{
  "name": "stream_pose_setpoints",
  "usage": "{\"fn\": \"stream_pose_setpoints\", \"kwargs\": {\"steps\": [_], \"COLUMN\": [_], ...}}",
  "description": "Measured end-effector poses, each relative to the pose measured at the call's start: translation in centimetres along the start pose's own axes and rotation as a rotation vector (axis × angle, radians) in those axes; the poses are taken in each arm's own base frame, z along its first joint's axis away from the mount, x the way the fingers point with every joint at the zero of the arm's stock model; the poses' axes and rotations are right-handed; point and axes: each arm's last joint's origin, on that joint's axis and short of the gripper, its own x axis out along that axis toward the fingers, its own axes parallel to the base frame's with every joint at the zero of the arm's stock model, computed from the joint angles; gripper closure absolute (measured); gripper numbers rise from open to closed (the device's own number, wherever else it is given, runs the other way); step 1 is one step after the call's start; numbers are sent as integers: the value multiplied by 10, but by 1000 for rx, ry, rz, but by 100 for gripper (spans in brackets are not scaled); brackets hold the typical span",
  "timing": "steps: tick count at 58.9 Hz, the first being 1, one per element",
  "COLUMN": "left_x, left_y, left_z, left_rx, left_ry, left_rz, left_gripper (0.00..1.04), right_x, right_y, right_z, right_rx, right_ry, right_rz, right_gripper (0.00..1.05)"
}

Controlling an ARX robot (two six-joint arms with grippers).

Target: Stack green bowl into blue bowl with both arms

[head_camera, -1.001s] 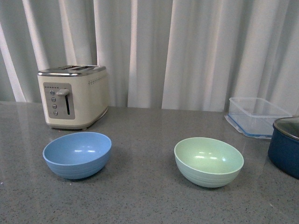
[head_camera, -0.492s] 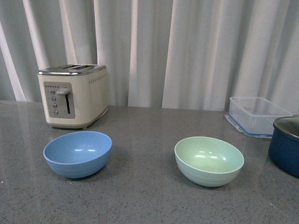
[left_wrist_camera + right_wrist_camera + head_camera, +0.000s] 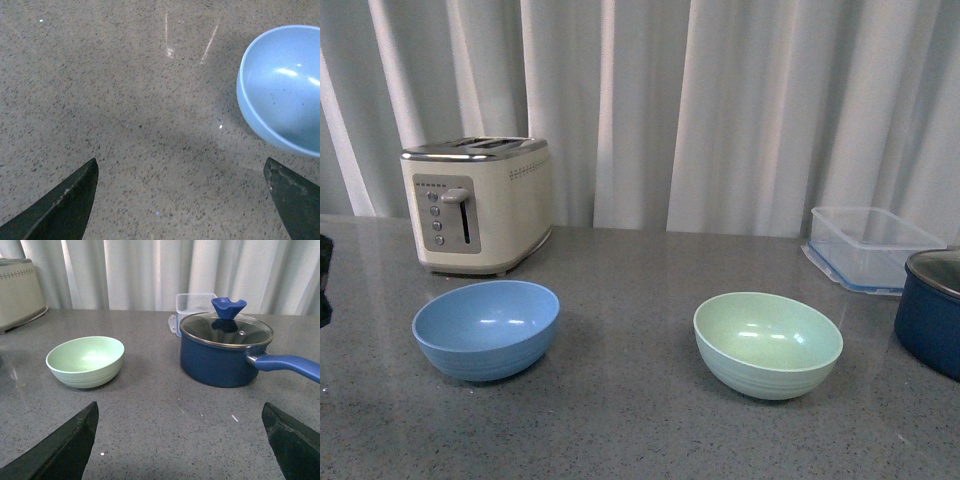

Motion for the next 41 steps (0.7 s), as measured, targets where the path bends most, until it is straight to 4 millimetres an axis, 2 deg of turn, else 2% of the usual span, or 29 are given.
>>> {"fn": "stream_pose_setpoints", "kwargs": {"steps": [29, 41], "left_x": [65, 89], "left_y": [-28, -41], "left_z": [20, 19], "left_rx": [-51, -38], "left_ry": [59, 85], "left_rz": [-24, -24], "left_gripper": [7, 7], "right_x": [0, 0], "right_y": [0, 0], "right_z": [0, 0], "right_rx": [0, 0], "right_ry": [0, 0], "right_rz": [0, 0], "right_gripper": [10, 10]}}
